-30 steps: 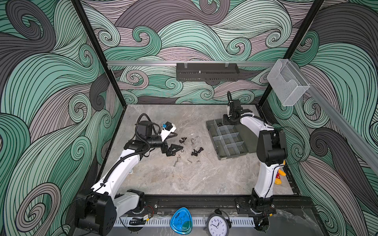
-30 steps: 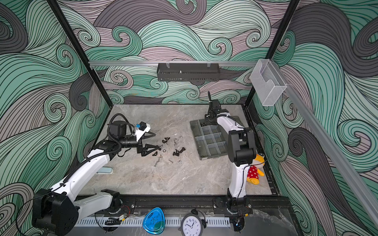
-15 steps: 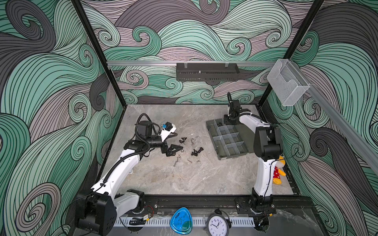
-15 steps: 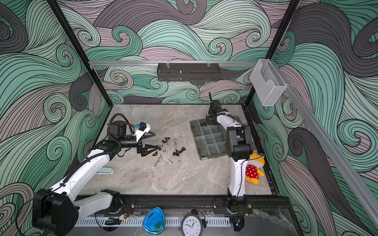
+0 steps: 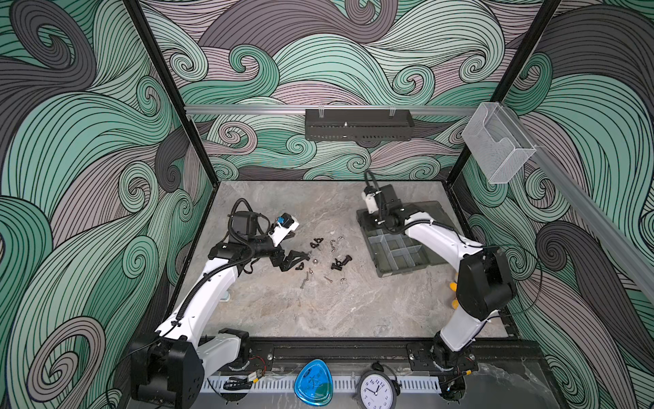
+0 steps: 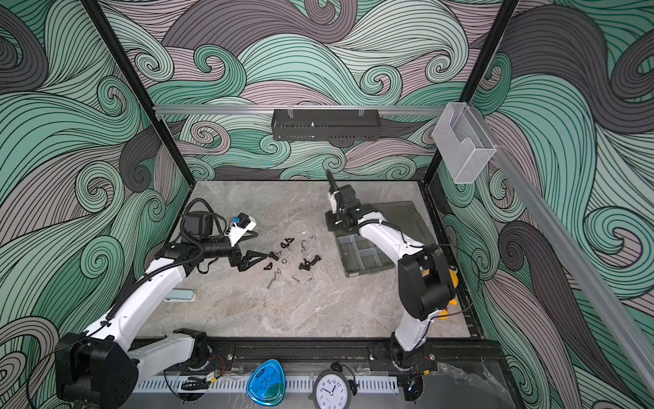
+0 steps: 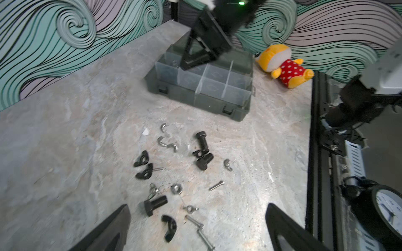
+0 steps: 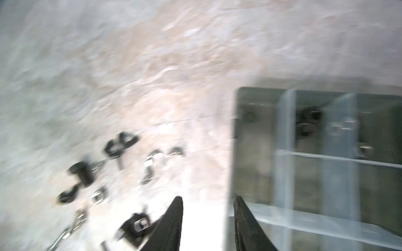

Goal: Sort the screws and nuts into containers
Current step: Pick up the nut from the center of the table.

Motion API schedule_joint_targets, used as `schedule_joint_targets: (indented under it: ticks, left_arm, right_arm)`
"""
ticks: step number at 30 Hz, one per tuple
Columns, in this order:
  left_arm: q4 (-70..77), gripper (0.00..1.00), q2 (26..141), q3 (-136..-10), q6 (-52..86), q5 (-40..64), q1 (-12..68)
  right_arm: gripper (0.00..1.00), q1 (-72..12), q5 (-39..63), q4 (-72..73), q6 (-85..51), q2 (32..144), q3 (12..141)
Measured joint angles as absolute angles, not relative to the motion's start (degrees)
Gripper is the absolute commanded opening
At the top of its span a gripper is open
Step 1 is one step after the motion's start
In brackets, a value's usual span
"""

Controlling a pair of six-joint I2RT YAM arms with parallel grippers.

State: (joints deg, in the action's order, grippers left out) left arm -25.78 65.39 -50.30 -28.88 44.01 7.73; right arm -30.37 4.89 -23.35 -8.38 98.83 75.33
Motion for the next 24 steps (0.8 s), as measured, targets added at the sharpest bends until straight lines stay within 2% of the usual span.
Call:
schedule_joint_targets:
  ticks: [4,9,24]
  left_arm:
    - [-26.9,0.99,66.3,-51.5,-28.6,41.2,6.2]
    - [-27.6,0.99,66.3,-51.5,-28.3,39.8,6.2]
    - [-27.5,0.99,66.3,-51.5,-26.5,38.1,6.1]
  right_arm:
    - [0.46,-39.4,7.8,-22.0,-10.3,99.2,70.7]
    - [0.47,-45.5,9.0,-20.0,-12.0,103.4,69.8]
    - [0.47,-50.7,7.9,-20.2,-12.6,115.3,78.0]
